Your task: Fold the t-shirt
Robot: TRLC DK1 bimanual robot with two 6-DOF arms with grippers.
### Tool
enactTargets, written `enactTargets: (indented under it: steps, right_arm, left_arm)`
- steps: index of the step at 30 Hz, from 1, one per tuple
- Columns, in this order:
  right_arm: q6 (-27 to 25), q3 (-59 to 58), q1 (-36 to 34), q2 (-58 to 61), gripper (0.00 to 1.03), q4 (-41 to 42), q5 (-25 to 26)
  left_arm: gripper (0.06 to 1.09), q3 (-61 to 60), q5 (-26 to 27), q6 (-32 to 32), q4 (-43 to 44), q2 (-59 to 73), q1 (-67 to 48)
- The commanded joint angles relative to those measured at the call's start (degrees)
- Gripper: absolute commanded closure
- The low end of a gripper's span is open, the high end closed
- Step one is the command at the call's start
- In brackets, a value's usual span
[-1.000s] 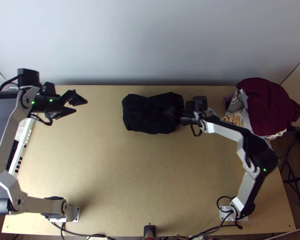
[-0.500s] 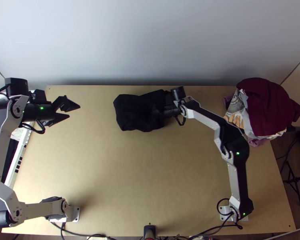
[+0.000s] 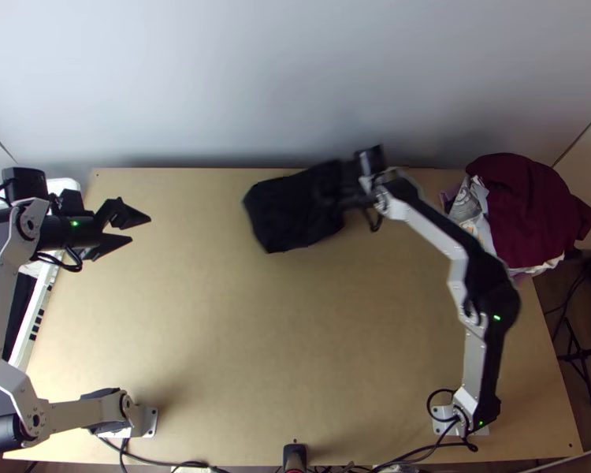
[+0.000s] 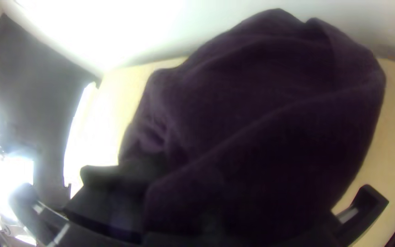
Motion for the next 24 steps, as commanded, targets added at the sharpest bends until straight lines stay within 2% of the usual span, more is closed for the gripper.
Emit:
enactTargets:
  steps: [1, 6, 11, 20, 24]
  right_arm:
    - [-1.6, 0.8, -5.8, -10.1, 1.0, 0.5, 4.6]
    - [-3.6, -0.7, -10.1, -18.2, 1.0, 0.5, 7.9]
    - [-5.7, -0.8, -18.8, -22.4, 1.0, 0.5, 9.1]
    - [-6.1, 11.1, -34.4, -19.4, 1.0, 0.6, 9.4]
    - [-6.1, 14.8, -39.9, -17.0, 1.0, 1.3, 11.1]
  left_arm:
    - [0.11, -4.8, 1.9, 0.8, 1.5, -1.6, 1.2]
    - [0.11, -9.8, 3.4, 0.8, 4.9, -3.7, 0.9]
    - [0.11, -11.6, 3.6, 0.8, 6.0, -3.9, 0.2]
    - [0.11, -14.4, 4.1, -0.3, 8.6, -4.5, -2.3]
    - [0.11, -16.2, 4.2, -0.6, 9.4, -5.6, -3.0]
